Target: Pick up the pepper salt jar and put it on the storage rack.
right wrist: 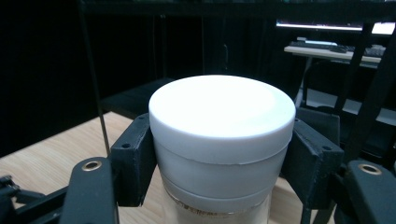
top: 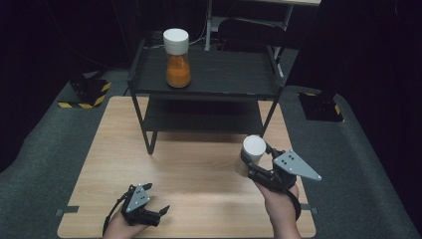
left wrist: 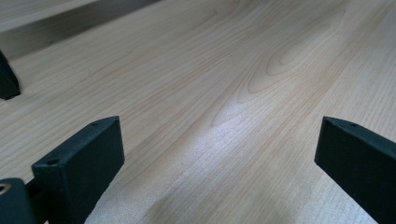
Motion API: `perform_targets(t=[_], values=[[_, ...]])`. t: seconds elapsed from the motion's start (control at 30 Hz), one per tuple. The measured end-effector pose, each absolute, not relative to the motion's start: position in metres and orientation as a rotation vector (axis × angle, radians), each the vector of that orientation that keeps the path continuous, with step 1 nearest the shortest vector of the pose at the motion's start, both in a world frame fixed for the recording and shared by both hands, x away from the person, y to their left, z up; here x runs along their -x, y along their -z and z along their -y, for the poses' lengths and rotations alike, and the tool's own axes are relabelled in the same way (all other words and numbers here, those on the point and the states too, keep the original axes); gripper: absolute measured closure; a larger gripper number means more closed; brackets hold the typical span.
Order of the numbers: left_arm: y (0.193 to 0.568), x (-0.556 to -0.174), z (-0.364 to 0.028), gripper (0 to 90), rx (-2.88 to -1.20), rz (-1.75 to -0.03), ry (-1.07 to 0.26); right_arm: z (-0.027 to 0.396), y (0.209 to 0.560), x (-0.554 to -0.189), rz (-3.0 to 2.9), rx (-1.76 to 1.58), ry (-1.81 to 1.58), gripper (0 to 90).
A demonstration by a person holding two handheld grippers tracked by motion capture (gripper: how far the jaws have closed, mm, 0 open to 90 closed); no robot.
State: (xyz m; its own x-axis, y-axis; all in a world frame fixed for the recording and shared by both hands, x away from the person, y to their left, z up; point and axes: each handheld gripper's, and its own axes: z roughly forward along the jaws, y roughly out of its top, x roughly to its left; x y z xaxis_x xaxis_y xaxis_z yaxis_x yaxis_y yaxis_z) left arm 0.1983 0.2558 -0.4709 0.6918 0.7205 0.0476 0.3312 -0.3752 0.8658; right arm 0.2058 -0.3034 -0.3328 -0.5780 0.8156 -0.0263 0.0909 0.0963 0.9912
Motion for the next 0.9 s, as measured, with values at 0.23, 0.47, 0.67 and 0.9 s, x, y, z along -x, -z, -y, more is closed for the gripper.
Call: perform_targets(t=[0.23, 0.47, 0.67, 0.9], values=[[0.471, -0.198, -0.256, 1.6, -1.977, -0.813, -0.531, 0.302, 0.317, -0.205, -1.763, -0.865, -1.543, 33.5], [0.471, -0.198, -0.255, 1.6, -1.979, -0.817, -0.533, 0.299, 0.297, -0.206, -1.747, -0.852, -1.548, 33.5], [0.471, -0.198, -0.256, 1.6, -1.975, -0.819, -0.529, 0.298, 0.283, -0.21, -1.739, -0.863, -1.569, 33.5], [0.471, -0.198, -0.256, 1.6, -1.976, -0.819, -0.53, 0.295, 0.267, -0.218, -1.748, -0.871, -1.564, 33.6]])
